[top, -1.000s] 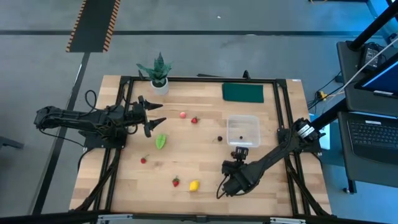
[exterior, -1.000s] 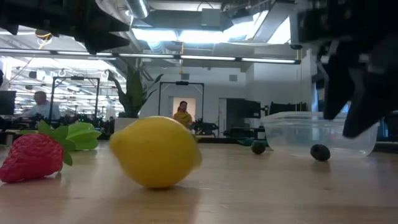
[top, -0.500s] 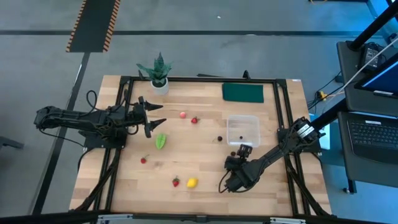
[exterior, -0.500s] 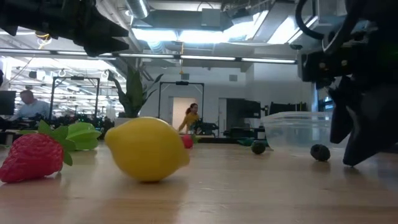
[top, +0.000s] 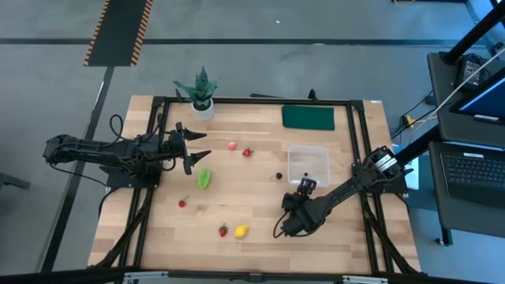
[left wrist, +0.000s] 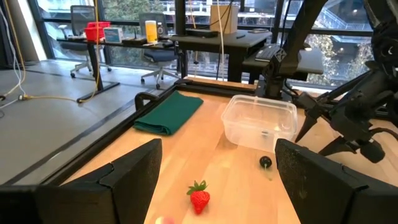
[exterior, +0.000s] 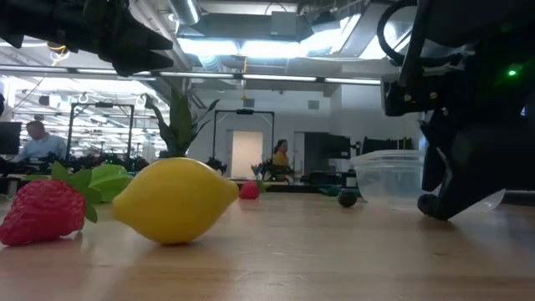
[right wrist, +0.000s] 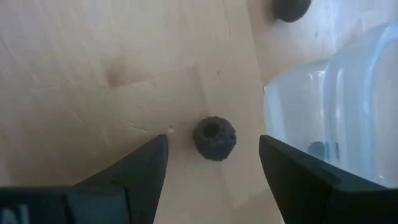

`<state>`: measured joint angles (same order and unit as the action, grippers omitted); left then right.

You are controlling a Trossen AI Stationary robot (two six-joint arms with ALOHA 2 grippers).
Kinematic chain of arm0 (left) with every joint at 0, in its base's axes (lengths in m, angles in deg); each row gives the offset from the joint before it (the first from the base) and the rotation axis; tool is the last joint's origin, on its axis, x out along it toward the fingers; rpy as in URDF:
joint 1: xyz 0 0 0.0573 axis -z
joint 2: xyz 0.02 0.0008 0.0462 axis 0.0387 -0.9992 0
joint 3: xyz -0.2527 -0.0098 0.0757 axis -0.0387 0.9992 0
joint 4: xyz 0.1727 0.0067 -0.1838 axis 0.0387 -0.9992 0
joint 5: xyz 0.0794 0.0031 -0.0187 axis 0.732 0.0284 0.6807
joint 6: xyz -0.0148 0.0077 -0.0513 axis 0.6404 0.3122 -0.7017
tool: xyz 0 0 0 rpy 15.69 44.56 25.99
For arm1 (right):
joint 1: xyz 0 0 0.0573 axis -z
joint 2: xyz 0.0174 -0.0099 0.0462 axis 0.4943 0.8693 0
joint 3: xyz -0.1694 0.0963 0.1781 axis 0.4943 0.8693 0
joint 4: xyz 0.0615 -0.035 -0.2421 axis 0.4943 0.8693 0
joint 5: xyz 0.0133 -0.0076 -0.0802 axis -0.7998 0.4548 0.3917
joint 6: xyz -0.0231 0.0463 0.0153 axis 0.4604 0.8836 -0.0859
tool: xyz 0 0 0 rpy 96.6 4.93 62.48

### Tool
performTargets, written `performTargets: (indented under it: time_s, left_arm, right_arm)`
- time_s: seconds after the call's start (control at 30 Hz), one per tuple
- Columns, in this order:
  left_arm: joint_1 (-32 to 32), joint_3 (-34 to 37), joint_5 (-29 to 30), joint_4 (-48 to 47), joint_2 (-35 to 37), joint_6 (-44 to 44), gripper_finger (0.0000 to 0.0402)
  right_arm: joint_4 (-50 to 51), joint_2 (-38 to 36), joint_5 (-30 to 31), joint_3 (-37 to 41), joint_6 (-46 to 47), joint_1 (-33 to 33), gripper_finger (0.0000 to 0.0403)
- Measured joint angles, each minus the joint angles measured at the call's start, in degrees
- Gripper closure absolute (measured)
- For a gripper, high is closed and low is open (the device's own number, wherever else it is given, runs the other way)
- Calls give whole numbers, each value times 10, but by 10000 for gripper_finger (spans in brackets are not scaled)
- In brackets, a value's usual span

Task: Pick and placing Produce into tupperware
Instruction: Put the blackberry into the transparent container

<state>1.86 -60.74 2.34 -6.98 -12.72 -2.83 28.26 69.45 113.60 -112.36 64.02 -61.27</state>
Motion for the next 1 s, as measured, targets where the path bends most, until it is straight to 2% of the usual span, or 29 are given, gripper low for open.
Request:
performTargets:
  time_s: [0.8,0.9,1.0]
  left_arm:
    - [0,0,0,-8,0,0,97]
    - [0,0,0,-8,0,0,97]
    - [0,0,0,-8,0,0,97]
  right_arm:
    - [-43,-2,-73,11,-58,23,149]
    - [-44,-2,-83,11,-61,25,160]
    - [-48,-2,-88,11,-67,24,188]
